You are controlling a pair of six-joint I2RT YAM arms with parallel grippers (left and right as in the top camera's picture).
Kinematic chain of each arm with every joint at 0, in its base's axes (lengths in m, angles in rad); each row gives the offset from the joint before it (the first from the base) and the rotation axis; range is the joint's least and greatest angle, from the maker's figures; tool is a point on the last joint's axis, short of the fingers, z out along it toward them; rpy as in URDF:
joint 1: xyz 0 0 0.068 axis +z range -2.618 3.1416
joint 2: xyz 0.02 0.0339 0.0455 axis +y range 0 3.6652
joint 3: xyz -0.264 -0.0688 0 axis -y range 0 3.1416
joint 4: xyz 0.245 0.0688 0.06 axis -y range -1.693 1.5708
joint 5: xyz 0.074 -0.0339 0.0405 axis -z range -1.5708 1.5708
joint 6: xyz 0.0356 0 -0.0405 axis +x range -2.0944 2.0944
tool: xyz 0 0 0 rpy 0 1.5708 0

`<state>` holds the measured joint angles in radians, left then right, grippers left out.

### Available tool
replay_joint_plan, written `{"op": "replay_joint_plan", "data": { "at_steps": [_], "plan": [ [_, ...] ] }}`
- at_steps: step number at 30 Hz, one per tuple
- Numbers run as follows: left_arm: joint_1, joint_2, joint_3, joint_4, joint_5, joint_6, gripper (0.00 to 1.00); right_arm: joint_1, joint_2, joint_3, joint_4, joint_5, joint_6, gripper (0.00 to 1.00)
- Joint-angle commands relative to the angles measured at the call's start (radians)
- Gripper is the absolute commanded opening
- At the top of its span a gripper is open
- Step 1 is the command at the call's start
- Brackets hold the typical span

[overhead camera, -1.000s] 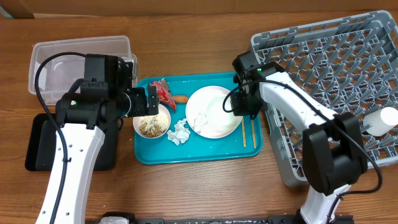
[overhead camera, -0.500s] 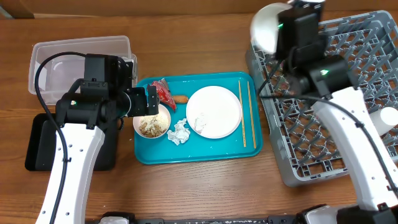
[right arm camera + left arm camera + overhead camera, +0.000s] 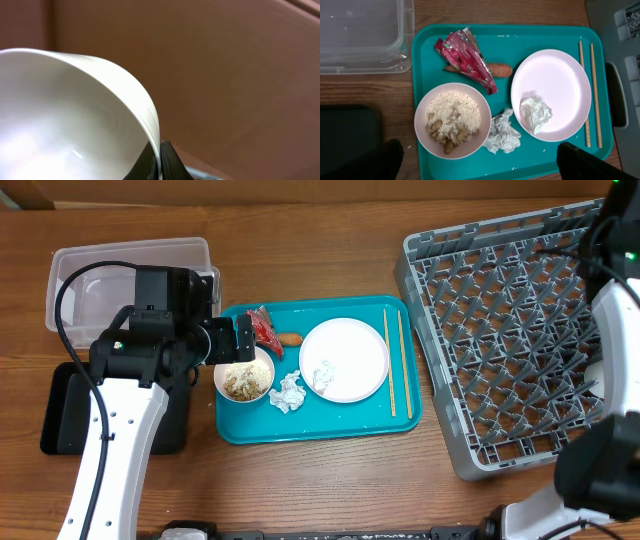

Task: Sort waste into correct bins and load items into the dishwasher
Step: 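Place the white bowl in the far right of the dish rack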

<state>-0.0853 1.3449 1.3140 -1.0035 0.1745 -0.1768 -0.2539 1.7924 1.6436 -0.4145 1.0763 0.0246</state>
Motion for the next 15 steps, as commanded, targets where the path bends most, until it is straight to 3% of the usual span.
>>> {"op": "replay_joint_plan", "data": {
  "at_steps": [1,10,15],
  "plan": [
    [-0.006,0.008,0.012,0.002,-0.002,-0.003,1.00,-0.057,0.090,0.002,0.056,0.139,-0.094,0.04],
    [-0.006,0.008,0.012,0.017,-0.028,-0.003,1.00,-0.107,0.269,0.001,0.137,0.153,-0.144,0.04],
    [-0.006,0.008,0.012,0.021,-0.027,-0.003,1.00,-0.076,0.323,0.000,0.023,0.103,-0.085,0.04]
  ]
}}
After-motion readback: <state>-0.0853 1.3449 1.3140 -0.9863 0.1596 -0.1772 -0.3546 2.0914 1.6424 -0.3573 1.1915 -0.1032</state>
